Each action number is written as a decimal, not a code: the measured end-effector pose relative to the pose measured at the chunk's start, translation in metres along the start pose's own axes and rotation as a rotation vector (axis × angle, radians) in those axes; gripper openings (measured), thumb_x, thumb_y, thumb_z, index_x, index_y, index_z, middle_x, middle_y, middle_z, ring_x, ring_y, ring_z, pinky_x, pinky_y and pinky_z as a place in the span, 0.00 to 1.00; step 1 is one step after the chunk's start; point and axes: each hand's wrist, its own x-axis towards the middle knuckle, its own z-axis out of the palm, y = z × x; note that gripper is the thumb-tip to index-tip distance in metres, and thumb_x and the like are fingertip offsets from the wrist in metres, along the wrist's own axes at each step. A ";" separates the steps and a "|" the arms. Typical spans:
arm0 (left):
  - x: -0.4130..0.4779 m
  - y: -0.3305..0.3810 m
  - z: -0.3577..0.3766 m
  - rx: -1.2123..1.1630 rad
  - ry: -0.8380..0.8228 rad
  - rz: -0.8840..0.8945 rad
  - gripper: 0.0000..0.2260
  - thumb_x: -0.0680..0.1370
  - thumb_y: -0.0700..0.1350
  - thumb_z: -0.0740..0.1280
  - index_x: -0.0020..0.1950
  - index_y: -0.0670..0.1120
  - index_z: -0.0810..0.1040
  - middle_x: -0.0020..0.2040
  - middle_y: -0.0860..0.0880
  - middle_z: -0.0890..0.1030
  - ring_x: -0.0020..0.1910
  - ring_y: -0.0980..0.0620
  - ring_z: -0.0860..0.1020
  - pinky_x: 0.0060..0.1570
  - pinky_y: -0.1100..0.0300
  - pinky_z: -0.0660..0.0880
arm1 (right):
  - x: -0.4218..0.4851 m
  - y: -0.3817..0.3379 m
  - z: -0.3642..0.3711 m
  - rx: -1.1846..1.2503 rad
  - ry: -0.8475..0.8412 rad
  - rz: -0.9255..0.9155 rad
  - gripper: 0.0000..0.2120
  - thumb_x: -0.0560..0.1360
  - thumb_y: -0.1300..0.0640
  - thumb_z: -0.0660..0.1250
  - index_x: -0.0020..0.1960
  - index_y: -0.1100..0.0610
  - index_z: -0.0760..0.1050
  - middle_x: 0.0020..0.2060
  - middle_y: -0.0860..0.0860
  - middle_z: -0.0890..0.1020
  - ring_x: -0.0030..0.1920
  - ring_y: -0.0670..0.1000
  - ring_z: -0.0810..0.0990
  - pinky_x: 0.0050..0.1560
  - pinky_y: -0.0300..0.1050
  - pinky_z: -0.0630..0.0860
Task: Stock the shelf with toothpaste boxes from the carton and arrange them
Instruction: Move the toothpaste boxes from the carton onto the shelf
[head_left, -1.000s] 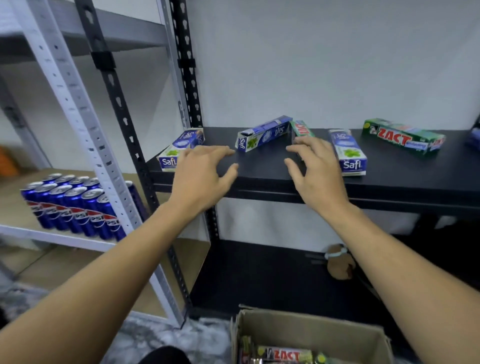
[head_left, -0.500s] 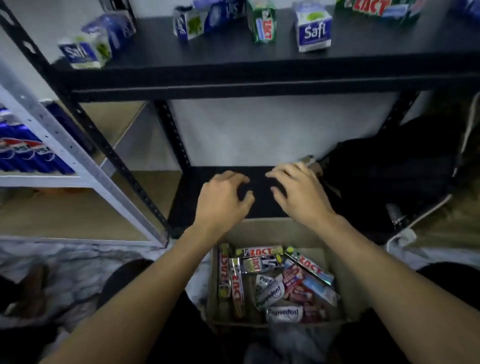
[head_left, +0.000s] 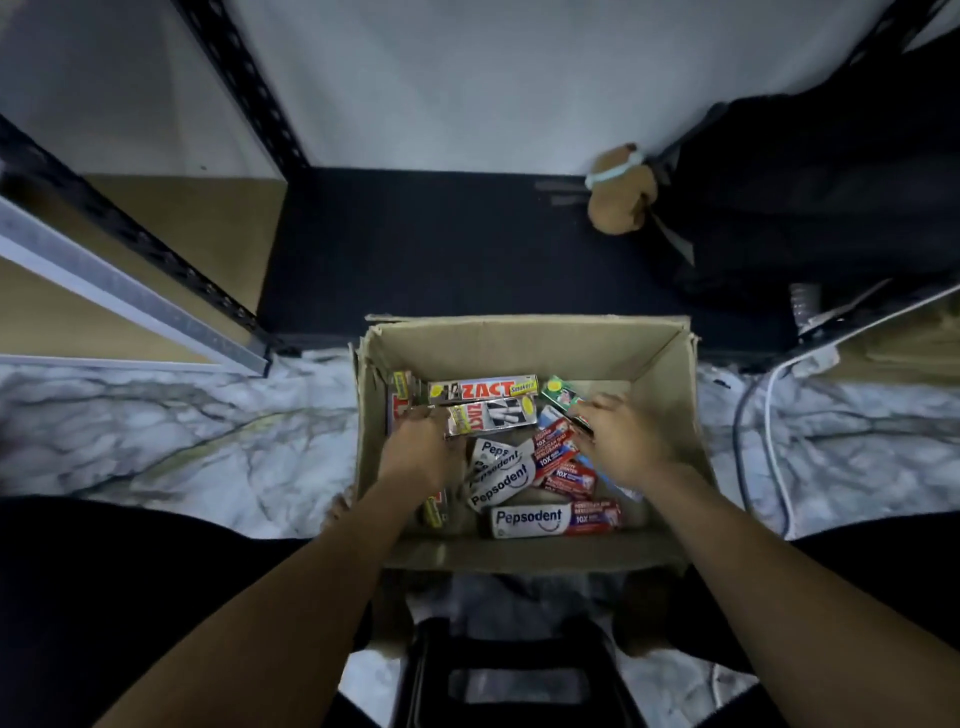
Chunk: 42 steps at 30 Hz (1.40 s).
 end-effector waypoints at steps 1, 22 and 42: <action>0.004 -0.006 0.011 0.003 0.004 -0.020 0.23 0.77 0.53 0.66 0.71 0.48 0.72 0.68 0.44 0.73 0.65 0.41 0.74 0.63 0.48 0.73 | 0.003 0.004 0.008 0.014 -0.033 0.021 0.20 0.77 0.49 0.65 0.69 0.50 0.72 0.64 0.50 0.75 0.63 0.53 0.72 0.63 0.51 0.73; 0.038 -0.035 0.072 -0.036 0.160 -0.181 0.36 0.75 0.43 0.72 0.78 0.44 0.59 0.79 0.44 0.58 0.75 0.38 0.58 0.71 0.43 0.65 | 0.023 0.009 0.087 0.001 -0.166 0.011 0.30 0.70 0.43 0.74 0.67 0.48 0.67 0.63 0.53 0.70 0.63 0.56 0.69 0.59 0.52 0.73; 0.033 0.010 0.100 0.072 0.090 0.226 0.21 0.75 0.36 0.67 0.67 0.46 0.74 0.62 0.45 0.77 0.60 0.43 0.75 0.59 0.47 0.72 | -0.023 0.059 0.020 0.280 -0.065 0.315 0.16 0.72 0.51 0.74 0.58 0.54 0.80 0.51 0.55 0.85 0.51 0.58 0.82 0.49 0.48 0.77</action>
